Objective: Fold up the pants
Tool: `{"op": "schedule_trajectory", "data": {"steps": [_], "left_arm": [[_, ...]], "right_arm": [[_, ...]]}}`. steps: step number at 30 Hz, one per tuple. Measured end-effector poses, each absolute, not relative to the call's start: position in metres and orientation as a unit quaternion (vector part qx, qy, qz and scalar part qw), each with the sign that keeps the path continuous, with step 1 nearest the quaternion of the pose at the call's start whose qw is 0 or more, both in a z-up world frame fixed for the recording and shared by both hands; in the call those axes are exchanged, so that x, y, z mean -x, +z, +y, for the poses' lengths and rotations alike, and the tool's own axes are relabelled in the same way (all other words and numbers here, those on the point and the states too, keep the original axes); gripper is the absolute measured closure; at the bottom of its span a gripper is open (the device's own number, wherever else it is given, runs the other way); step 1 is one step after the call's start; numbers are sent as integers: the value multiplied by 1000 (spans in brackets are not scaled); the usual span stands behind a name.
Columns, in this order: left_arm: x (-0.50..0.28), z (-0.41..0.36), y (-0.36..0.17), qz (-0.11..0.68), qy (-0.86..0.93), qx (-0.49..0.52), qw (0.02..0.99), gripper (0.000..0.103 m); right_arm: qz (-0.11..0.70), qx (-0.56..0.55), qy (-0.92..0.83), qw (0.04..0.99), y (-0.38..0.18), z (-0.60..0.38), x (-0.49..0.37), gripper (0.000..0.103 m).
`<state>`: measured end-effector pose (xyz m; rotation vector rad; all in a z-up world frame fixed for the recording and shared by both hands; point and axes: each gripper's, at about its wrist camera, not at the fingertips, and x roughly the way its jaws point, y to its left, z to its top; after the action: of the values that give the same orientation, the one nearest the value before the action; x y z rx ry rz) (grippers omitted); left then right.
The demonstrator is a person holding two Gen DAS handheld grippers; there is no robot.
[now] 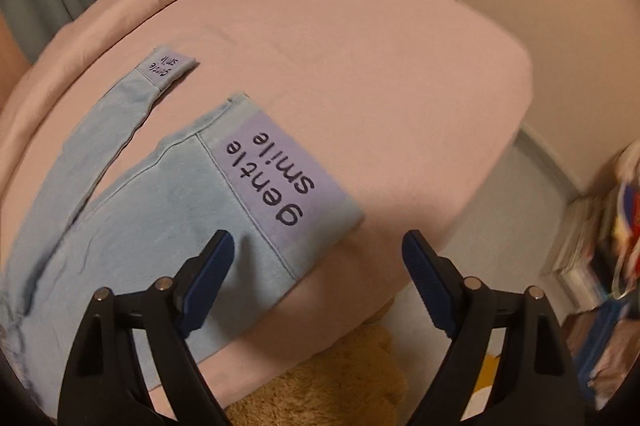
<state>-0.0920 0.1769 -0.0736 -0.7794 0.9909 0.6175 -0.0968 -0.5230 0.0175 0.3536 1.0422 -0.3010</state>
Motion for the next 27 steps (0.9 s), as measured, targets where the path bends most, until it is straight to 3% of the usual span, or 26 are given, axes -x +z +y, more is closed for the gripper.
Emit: {"op": "schedule_trajectory", "data": {"steps": [2, 3, 5, 6, 9, 17, 22, 25, 27], "left_arm": [[88, 178, -79, 444, 262, 374, 771, 39], [86, 176, -80, 437, 261, 366, 779, 51], [80, 172, -80, 439, 261, 353, 784, 60], [79, 169, -78, 438, 264, 344, 787, 67], [78, 170, -69, 428, 260, 343, 794, 74], [91, 167, -35, 414, 254, 319, 814, 74], [84, 165, -79, 469, 278, 299, 784, 73], [81, 167, -80, 474, 280, 288, 783, 71], [79, 167, -74, 478, 278, 282, 784, 68]], "right_arm": [[496, -206, -112, 836, 10, -527, 93, 34], [494, -222, -98, 835, 9, -525, 93, 38], [491, -235, -82, 835, 5, -520, 88, 43], [491, -228, -89, 836, 4, -517, 86, 57], [480, -226, -91, 843, 11, -515, 81, 94], [385, -214, -33, 897, 87, -508, 89, 95], [443, -220, -58, 867, 38, -522, 77, 95], [485, -201, -73, 848, -1, -524, 70, 95], [483, -193, -81, 850, 5, -520, 71, 91]]}}
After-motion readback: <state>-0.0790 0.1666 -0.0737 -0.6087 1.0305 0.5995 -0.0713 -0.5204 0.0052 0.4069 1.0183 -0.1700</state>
